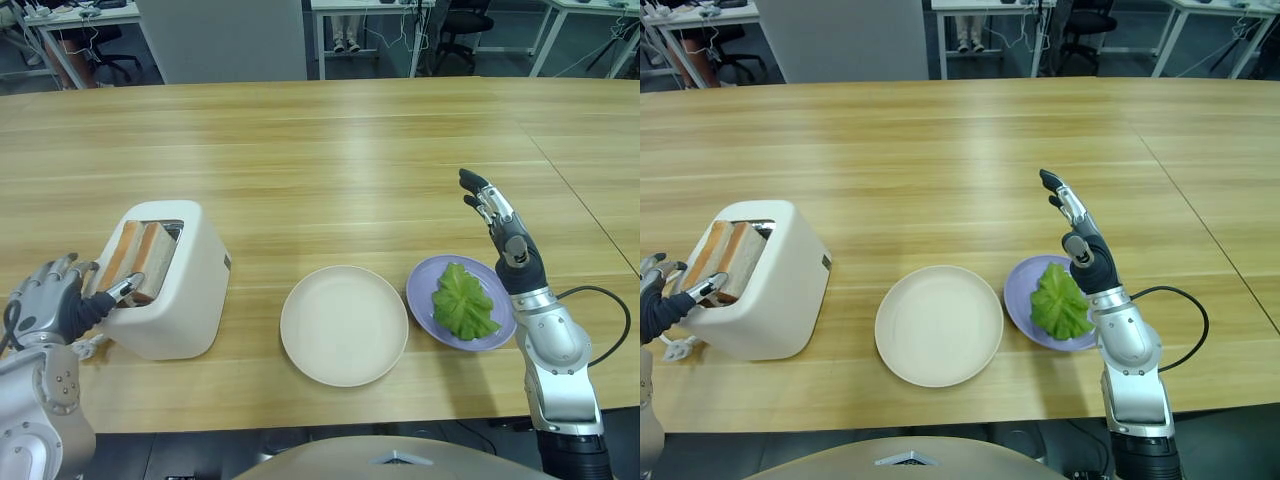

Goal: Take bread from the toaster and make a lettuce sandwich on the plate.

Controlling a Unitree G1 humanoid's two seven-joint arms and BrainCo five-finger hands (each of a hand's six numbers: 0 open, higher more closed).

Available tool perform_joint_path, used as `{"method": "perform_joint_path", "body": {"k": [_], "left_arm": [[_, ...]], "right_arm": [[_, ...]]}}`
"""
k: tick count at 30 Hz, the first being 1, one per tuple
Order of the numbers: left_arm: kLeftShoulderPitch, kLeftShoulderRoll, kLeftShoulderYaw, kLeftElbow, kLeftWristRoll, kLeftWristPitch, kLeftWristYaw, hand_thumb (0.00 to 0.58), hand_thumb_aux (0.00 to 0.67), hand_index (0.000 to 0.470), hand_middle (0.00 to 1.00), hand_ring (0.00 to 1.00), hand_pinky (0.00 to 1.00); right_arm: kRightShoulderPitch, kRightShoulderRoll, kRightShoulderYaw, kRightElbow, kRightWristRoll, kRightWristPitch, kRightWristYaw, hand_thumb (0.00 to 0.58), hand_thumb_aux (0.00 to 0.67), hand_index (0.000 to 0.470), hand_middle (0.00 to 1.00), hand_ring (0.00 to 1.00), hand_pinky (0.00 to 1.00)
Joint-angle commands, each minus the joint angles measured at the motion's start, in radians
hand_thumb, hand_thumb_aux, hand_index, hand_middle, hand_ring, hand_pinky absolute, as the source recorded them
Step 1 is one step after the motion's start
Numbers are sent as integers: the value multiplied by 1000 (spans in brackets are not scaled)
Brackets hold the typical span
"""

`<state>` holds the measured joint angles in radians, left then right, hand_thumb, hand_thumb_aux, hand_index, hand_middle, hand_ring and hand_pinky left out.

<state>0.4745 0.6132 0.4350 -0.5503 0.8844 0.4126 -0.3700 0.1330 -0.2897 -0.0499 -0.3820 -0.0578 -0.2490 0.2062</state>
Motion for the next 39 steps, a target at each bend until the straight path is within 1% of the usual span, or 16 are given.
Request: {"method": "perform_joint_path", "body": {"k": [1,8,15,16,17,18,19,20,24,26,29,31,34,37,39], "left_arm": [[-32,-63,18,15,-116,10,-11,580,670,460,0,0,0],[-105,-158,59,-29,-303,14,-7,580,670,460,0,0,0],[-110,-163,88,-26,-363,1,29,580,670,460,0,0,0],[-118,-168,101,-31,-377,-4,41,580,670,460,47,47,47],[-133,-173,119,-40,-395,-10,59,580,670,460,420,420,420],[-148,-176,137,-50,-419,-24,73,580,670,460,831,831,831],[-164,-180,155,-61,-441,-34,88,580,670,460,831,831,831],[-176,-183,169,-69,-456,-44,101,580,670,460,1000,1000,1000],[-230,-192,225,-111,-533,-81,139,580,670,460,1000,1000,1000],[-244,-190,236,-123,-556,-90,146,580,670,460,1000,1000,1000],[-271,-187,250,-149,-595,-101,156,580,670,460,1000,1000,1000],[-284,-184,263,-180,-623,-107,155,580,670,460,1000,1000,1000],[-299,-176,276,-219,-654,-106,151,580,670,460,1000,1000,1000],[-344,-152,291,-287,-700,-81,139,580,670,460,1000,1000,1000],[-382,-133,290,-332,-736,-44,126,580,670,460,1000,1000,1000]], "right_arm": [[7,-3,-7,-11,1,6,3,0,0,0,0,0,0],[11,-4,-8,-20,3,8,5,0,0,0,0,0,0],[13,-5,-9,-26,6,10,8,0,0,0,0,0,0],[12,-5,-9,-26,7,10,8,0,0,0,0,0,0],[12,-6,-9,-26,4,8,8,0,0,0,0,0,0],[11,-9,-10,-26,-2,3,8,0,0,0,0,0,0],[11,-12,-12,-27,-10,-2,6,0,0,0,0,0,0],[9,-19,-14,-27,-26,-11,4,0,0,0,0,0,0],[-2,-122,-41,-11,-278,-137,-50,0,0,0,0,0,0],[-10,-180,-59,10,-386,-175,-81,0,0,0,0,0,0],[-27,-297,-81,100,-526,-234,-128,0,0,0,0,0,0],[-50,-403,-71,223,-641,-306,-194,0,0,0,0,0,0],[-94,-496,-40,398,-708,-383,-285,0,0,0,0,0,0],[-171,-589,29,641,-807,-460,-413,0,0,0,0,0,0],[-220,-623,88,775,-863,-486,-487,0,0,0,0,0,0]]}}
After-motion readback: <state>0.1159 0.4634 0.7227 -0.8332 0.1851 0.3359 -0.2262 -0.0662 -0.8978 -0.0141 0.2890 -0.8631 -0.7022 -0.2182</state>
